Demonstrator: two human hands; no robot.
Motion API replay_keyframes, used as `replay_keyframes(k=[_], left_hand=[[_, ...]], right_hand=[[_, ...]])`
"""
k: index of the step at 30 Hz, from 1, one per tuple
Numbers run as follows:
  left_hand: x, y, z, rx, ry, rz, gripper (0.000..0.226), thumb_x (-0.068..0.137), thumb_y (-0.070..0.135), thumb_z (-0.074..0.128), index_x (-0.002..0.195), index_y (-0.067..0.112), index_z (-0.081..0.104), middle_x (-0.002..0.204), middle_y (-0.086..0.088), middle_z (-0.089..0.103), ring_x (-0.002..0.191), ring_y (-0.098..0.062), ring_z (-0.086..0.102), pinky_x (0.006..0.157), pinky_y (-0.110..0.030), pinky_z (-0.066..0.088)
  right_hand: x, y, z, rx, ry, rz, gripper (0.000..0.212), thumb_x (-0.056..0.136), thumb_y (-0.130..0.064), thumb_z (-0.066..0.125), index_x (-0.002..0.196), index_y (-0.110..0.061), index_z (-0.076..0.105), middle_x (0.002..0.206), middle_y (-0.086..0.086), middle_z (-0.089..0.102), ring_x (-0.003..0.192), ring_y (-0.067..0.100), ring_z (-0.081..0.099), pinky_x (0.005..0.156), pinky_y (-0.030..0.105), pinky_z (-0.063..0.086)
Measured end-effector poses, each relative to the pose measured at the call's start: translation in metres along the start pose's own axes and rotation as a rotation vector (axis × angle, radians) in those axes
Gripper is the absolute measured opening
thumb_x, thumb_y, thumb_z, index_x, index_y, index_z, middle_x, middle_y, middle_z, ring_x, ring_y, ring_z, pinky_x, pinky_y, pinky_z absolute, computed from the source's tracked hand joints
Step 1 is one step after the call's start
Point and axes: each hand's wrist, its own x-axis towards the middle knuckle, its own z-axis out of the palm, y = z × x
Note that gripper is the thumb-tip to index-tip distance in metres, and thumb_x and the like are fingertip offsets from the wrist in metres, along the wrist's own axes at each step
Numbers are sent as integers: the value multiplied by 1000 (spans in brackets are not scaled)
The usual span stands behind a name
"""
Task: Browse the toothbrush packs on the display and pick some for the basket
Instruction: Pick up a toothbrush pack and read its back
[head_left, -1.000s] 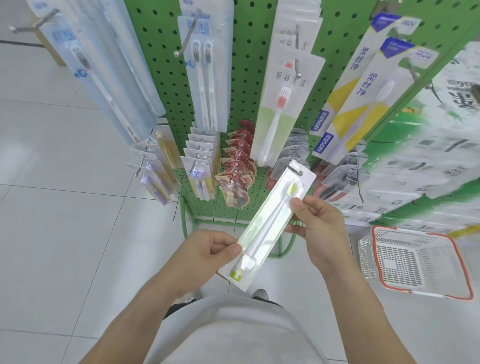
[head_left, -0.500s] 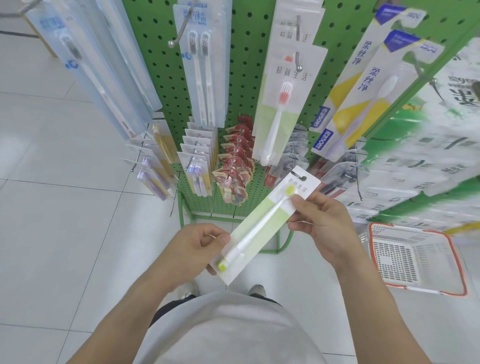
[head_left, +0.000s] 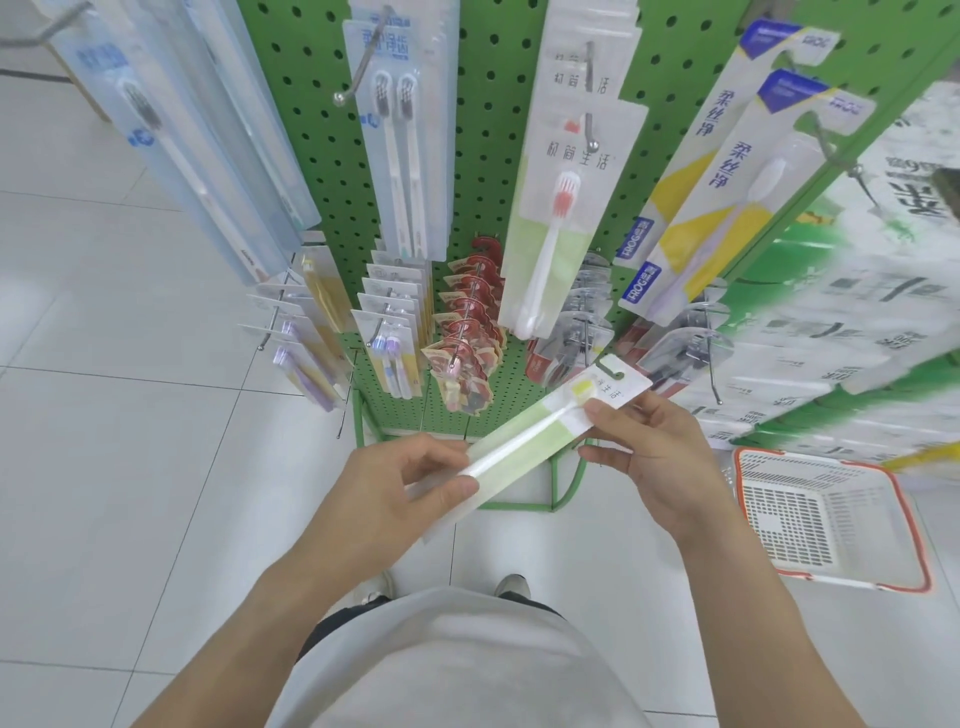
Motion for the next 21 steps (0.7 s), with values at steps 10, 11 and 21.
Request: replay_keyframes(k=[10,11,21], left_hand=[[3,-9,-6,175,0,35,14,93,16,71,89,26,80,89,27,73,81,6,65,69,-4,43],[4,-12,-8,167,-2,19,15,93,15,70,89,25,80,85,24,74,72,5,63,63,-5,42],[3,-9,-15,104,-66,-74,17,98,28,62,90,29,76,85,19,75,74,6,64,65,-7,43]], right_hand=[[2,5,-10,1,-78,-74,48,72,-10,80,118,-12,68,108,13,62,93,29,74,84,38,61],[2,5,-12,-40,-104,-82,47,71,-11,81,117,-12,68,110,13,61,92,28,74,87,41,61],[12,13,-20,-330,-63,-135,10,86,-8,75,94,-5,70,87,6,79,76,16,73,65,27,60]])
